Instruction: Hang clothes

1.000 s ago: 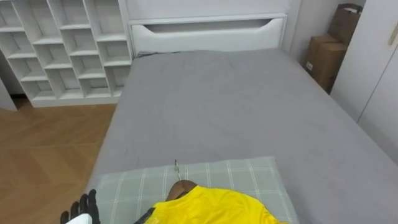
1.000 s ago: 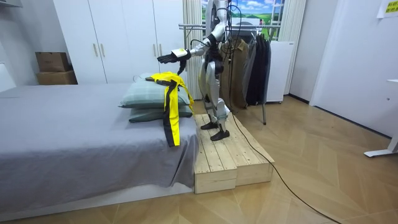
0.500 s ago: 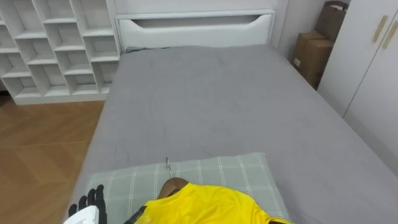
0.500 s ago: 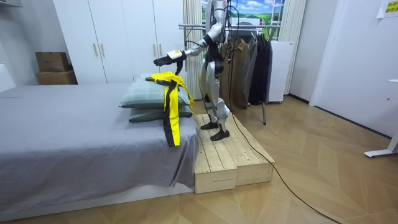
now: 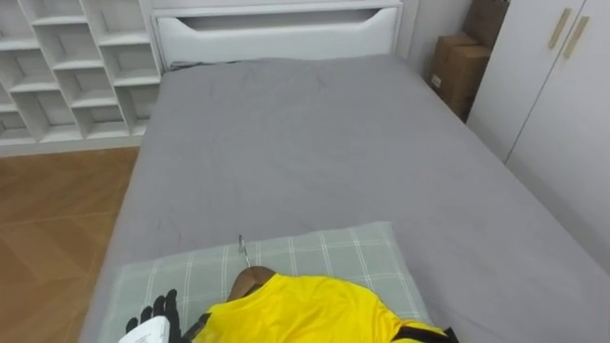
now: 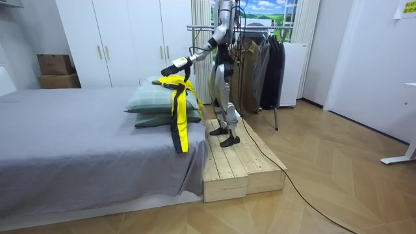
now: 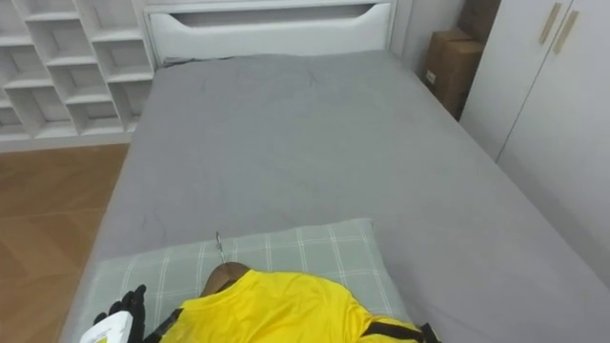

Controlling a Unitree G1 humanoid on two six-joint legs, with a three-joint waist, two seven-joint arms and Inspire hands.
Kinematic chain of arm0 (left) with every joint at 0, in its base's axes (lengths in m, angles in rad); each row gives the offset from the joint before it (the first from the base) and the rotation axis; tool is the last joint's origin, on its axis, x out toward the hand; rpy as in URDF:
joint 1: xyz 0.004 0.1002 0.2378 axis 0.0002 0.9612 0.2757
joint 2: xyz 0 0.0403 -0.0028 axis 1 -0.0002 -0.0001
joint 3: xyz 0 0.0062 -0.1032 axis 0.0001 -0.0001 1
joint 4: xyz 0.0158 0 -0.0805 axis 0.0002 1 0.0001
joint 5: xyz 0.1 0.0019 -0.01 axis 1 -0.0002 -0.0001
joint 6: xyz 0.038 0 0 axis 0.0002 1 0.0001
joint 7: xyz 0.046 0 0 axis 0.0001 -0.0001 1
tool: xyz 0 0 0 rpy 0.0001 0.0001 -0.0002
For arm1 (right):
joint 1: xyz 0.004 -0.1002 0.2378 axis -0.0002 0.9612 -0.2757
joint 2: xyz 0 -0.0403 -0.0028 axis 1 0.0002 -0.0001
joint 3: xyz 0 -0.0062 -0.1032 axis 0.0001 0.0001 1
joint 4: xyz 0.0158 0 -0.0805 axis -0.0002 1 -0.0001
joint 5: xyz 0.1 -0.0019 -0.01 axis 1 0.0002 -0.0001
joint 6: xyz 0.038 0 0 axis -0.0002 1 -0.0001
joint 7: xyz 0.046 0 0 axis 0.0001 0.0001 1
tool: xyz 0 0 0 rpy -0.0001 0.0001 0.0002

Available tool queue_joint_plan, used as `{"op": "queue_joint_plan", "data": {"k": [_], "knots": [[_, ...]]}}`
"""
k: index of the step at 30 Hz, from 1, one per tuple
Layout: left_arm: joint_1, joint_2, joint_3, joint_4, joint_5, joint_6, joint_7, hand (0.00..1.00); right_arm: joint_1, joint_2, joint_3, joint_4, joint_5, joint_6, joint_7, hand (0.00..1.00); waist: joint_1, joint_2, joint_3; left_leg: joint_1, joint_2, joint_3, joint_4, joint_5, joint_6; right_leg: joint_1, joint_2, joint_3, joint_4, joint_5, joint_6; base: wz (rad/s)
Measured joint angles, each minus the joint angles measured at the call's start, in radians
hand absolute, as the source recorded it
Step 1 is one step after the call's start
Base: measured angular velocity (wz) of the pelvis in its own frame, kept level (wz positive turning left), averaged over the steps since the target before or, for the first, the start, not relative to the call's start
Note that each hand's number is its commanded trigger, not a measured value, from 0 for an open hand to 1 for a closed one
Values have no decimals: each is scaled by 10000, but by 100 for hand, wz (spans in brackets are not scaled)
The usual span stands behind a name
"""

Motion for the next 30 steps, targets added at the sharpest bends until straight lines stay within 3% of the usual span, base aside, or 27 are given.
{"op": "queue_joint_plan", "data": {"k": [5,7,10,16,21,25,30], "knots": [[-143,-5,-7,2,-15,5,-40,0,223,10,9,4,29,7,3,0,-59,-194,47,-118,-52,52,63,3,-5,-88,-3,24,-17,0,-1,-2],[-212,8,-6,3,-146,39,-199,0,364,21,65,-32,14,7,35,0,-58,-311,-8,-246,29,141,109,2,-5,-207,-6,37,-20,5,-7,-6],[-212,83,-2,50,-503,61,-404,0,452,28,68,-34,5,6,197,0,-54,-401,-27,-280,60,286,110,2,-5,-263,7,41,-34,55,-23,-15],[-546,73,-30,618,-736,74,-811,0,534,27,66,-50,-16,26,291,0,-239,-336,-14,-336,67,281,107,2,-4,-355,20,38,-33,160,-8,-2],[-1082,35,-164,1843,-783,79,-874,0,360,20,87,-118,89,89,238,0,-262,-167,-4,-434,69,300,119,10,10,-426,-2,10,4,224,-1,-4],[-1262,16,-211,2190,-782,64,-871,0,94,21,113,-165,294,83,58,0,-236,-167,14,-604,55,375,157,26,36,-670,2,59,154,223,0,-2],[-2088,72,-222,3064,-1018,22,-898,0,-346,18,391,-180,310,-149,-139,0,-249,-238,61,-1087,54,423,387,35,53,-1063,-18,78,158,227,5,-2]]}}
